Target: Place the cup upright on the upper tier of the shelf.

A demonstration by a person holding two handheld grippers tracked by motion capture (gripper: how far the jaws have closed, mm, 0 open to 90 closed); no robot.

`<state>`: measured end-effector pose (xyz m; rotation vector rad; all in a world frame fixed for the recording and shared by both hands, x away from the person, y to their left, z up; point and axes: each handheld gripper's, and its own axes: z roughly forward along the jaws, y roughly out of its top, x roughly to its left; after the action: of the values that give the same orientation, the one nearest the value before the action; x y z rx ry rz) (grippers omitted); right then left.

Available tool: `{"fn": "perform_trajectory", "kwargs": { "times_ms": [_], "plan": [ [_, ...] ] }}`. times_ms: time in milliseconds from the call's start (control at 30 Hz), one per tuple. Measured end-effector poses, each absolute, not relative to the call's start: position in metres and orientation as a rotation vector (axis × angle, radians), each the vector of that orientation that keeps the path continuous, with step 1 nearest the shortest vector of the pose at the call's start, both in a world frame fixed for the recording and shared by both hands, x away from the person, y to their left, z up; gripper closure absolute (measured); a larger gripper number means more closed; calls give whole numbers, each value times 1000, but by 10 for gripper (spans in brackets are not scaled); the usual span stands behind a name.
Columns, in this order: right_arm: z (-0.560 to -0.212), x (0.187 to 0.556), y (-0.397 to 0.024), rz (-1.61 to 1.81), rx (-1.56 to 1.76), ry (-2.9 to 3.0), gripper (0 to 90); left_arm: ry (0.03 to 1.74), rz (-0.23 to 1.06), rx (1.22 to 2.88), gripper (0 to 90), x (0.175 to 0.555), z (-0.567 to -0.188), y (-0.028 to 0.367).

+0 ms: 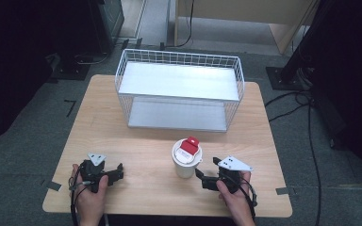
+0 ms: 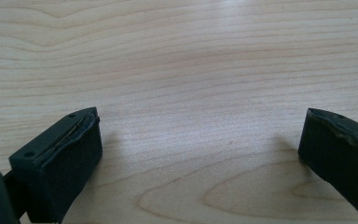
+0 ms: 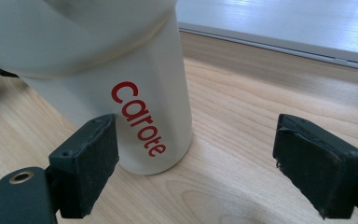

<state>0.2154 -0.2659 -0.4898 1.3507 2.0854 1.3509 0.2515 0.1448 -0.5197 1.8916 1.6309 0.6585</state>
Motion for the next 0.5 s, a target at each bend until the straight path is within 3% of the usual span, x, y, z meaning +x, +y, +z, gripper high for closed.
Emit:
{"fn": "perform_trajectory", "kwargs": {
  "times_ms": [233, 367, 500],
  "plan": [
    [-490, 214, -266, 1349, 1358, 2100, 139, 1631, 659, 1892, 0, 252, -520, 145],
    [-491, 212, -261, 1373, 1315, 2155, 50, 1631, 659, 1892, 0, 252, -520, 145],
    [-491, 212, -256, 1371, 1301, 2168, 32, 1631, 658, 1892, 0, 252, -520, 145]
  ]
}}
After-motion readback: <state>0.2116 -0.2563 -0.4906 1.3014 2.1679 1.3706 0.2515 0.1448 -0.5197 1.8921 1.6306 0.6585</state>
